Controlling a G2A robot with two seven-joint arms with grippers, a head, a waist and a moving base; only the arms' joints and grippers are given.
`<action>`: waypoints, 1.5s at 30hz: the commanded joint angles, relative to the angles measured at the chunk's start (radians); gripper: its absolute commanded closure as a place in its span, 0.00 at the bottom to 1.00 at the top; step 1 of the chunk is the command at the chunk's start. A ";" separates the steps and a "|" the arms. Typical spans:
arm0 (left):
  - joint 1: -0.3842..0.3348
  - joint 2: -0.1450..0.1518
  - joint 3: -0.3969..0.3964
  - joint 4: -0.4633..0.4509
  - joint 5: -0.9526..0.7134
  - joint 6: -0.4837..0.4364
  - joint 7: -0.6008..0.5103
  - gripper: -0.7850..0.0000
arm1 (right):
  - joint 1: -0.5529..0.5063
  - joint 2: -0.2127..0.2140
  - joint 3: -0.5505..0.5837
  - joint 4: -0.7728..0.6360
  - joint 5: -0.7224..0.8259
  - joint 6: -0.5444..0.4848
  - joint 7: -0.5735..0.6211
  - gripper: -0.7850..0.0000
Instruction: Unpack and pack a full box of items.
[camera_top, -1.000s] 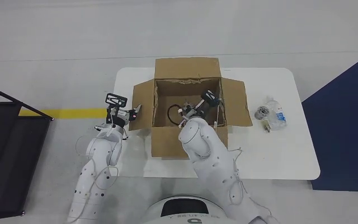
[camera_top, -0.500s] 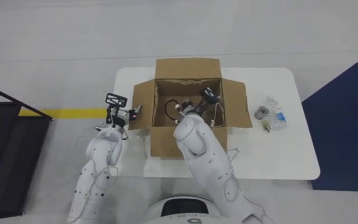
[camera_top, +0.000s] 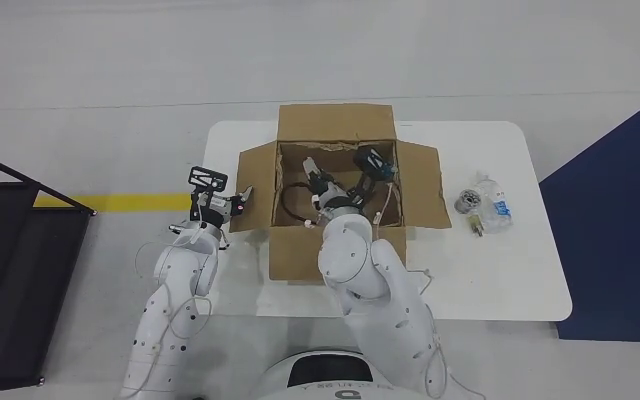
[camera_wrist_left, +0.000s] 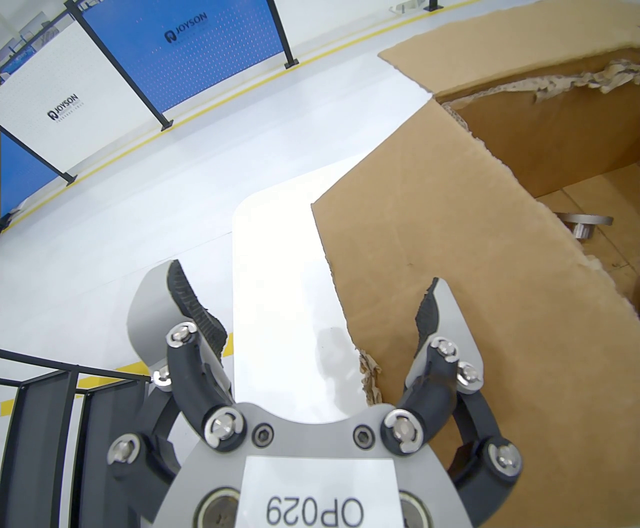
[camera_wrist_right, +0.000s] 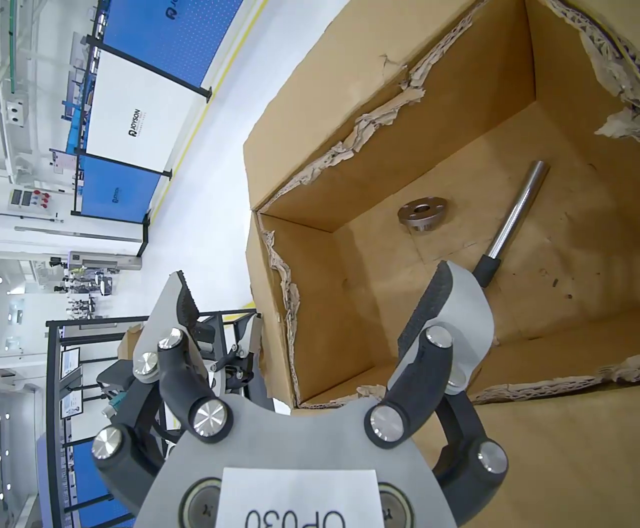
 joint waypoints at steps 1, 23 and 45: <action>0.000 0.000 0.000 0.000 0.000 0.000 0.000 0.00 | -0.003 0.001 0.005 -0.012 0.006 -0.013 -0.001 0.00; 0.000 0.000 0.000 0.000 0.000 0.000 0.000 0.00 | -0.222 0.045 0.750 -0.074 0.315 0.066 -0.283 0.00; 0.000 0.000 0.000 0.000 0.000 0.000 0.000 0.00 | -0.041 0.120 0.723 0.236 -0.112 0.137 0.142 0.60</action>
